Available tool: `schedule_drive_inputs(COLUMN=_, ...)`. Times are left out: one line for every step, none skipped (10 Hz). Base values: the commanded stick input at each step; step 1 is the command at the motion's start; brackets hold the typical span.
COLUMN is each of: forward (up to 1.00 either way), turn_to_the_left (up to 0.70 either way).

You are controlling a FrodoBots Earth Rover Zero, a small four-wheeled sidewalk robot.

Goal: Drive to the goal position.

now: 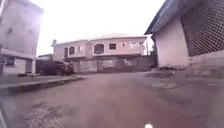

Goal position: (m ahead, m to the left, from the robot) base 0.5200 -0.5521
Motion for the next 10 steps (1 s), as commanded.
schedule_drive_inputs(forward=0.7, turn_to_the_left=-0.25)
schedule_drive_inputs(forward=0.7, turn_to_the_left=-0.19)
schedule_drive_inputs(forward=0.7, turn_to_the_left=-0.13)
schedule_drive_inputs(forward=0.7, turn_to_the_left=-0.07)
schedule_drive_inputs(forward=0.7, turn_to_the_left=-0.01)
schedule_drive_inputs(forward=0.7, turn_to_the_left=0.0)
schedule_drive_inputs(forward=0.7, turn_to_the_left=0.0)
schedule_drive_inputs(forward=0.7, turn_to_the_left=-0.04)
schedule_drive_inputs(forward=0.7, turn_to_the_left=-0.07)
schedule_drive_inputs(forward=0.7, turn_to_the_left=-0.11)
